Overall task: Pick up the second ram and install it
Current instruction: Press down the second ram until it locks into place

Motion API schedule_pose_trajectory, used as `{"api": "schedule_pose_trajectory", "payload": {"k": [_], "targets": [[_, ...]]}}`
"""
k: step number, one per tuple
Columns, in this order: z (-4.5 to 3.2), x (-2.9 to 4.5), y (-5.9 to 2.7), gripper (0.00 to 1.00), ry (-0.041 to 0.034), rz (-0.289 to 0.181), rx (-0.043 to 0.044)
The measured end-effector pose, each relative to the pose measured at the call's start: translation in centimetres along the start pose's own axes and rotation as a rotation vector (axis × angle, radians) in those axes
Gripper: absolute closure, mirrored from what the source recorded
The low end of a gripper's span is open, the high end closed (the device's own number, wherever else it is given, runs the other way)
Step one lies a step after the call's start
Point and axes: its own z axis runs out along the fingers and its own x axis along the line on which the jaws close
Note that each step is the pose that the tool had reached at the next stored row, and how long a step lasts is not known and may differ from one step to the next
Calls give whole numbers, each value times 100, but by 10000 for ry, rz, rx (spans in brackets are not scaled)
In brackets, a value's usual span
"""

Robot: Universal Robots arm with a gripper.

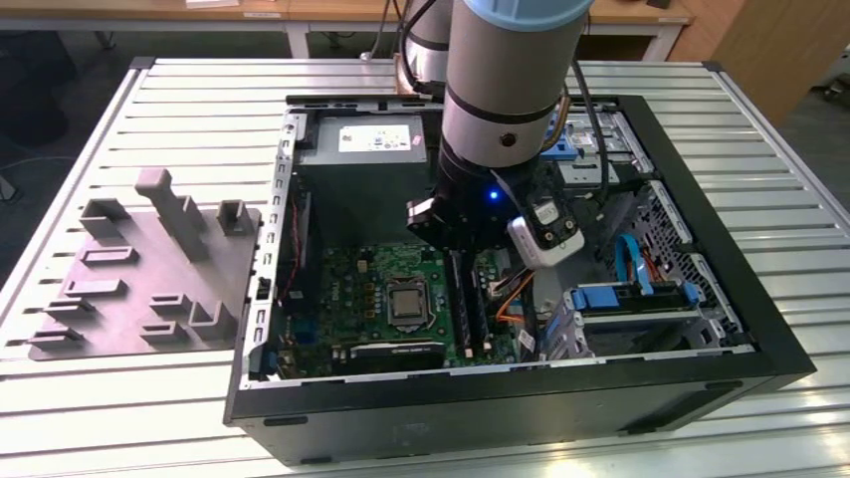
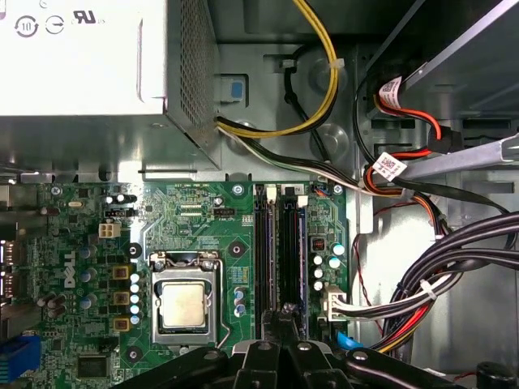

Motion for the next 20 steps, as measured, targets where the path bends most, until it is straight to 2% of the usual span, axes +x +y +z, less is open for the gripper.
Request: {"api": "schedule_pose_trajectory", "payload": {"k": [11, 20], "targets": [[5, 1, 16, 90, 0, 0, -2], [21, 3, 106, 90, 0, 0, -2]]}}
